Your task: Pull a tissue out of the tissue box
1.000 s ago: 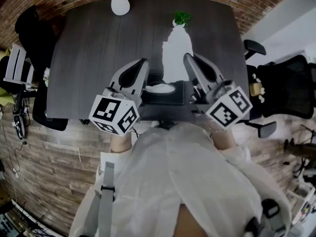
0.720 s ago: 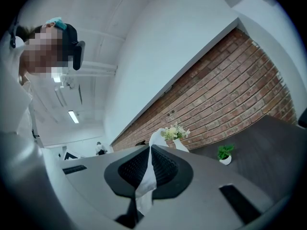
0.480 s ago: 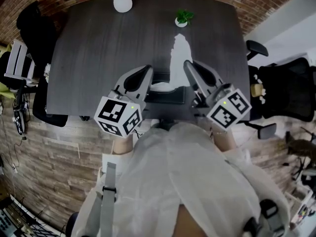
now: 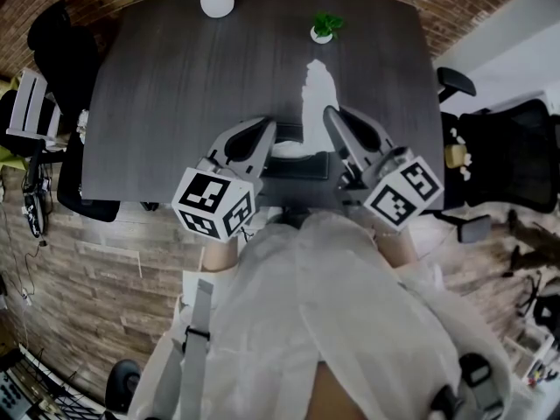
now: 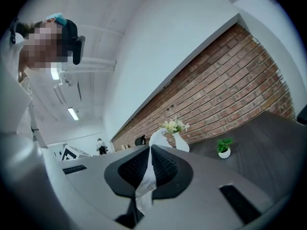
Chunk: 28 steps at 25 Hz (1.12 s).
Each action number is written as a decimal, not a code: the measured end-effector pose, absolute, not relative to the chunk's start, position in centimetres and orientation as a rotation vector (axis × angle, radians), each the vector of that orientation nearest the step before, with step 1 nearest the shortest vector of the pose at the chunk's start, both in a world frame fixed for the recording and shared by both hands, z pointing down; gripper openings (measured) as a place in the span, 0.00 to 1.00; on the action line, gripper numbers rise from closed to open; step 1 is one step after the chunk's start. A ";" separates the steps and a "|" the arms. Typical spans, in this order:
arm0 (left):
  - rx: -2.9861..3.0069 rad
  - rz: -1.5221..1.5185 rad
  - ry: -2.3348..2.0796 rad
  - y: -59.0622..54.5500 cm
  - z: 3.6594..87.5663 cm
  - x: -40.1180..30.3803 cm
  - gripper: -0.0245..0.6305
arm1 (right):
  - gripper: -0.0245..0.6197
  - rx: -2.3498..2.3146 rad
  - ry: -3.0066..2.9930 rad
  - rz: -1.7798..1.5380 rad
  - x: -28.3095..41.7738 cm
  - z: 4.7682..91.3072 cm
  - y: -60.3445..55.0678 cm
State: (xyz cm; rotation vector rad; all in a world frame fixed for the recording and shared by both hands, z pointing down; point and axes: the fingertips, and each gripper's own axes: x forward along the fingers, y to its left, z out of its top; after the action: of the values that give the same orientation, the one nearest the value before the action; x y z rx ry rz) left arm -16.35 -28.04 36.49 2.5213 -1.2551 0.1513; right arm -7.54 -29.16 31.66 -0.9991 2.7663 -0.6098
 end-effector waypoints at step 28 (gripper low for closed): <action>2.493 0.157 -1.230 -28.5 37.6 -16.5 0.04 | 0.05 -0.963 2.840 -0.608 -8.5 32.6 -29.3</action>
State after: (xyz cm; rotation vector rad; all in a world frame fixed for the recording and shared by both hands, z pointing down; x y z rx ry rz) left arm -16.46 -28.54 37.59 2.4929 -1.2298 0.1567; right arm -8.50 -29.31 32.58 -0.9634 2.8396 -0.6079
